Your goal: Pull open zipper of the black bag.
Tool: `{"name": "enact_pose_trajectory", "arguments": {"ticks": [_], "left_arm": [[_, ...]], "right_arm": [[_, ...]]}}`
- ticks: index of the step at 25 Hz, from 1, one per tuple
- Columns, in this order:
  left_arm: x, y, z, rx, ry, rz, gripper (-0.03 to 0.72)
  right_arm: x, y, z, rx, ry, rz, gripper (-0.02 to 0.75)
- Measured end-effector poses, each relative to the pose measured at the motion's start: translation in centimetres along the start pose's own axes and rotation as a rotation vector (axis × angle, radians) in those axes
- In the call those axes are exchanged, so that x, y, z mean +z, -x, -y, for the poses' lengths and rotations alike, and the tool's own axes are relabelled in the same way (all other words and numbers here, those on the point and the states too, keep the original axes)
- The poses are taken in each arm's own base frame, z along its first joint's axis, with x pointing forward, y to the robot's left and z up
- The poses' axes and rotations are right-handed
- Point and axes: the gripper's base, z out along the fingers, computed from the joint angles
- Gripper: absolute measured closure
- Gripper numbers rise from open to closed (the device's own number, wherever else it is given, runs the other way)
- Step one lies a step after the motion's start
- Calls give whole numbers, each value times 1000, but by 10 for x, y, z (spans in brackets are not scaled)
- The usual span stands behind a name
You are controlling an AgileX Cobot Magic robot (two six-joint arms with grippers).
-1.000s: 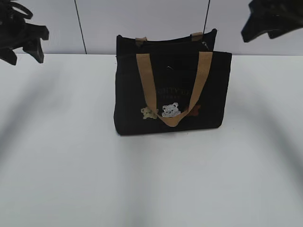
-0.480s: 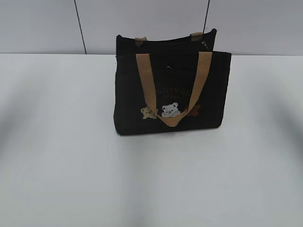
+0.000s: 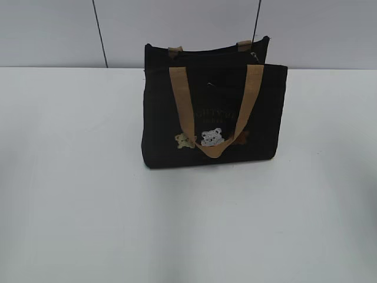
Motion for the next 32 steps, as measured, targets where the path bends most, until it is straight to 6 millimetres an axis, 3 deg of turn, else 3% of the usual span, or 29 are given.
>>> {"name": "enact_pose_trajectory", "arguments": {"ticks": [4, 7, 11, 20, 32], "left_arm": [[-22, -50, -9, 0, -25, 149, 203], [-25, -81, -14, 14, -34, 216, 203], [-23, -117, -20, 56, -41, 309, 203], [-36, -163, -28, 79, -75, 610, 203], [-38, -168, -26, 130, -92, 642, 203]], "right_arm": [[-16, -48, -9, -63, -13, 91, 265], [-28, -86, -16, -124, -29, 194, 265], [-20, -124, -20, -182, -42, 276, 265], [-15, -194, -34, -287, -51, 624, 265], [-10, -197, -33, -284, -62, 684, 265]]}}
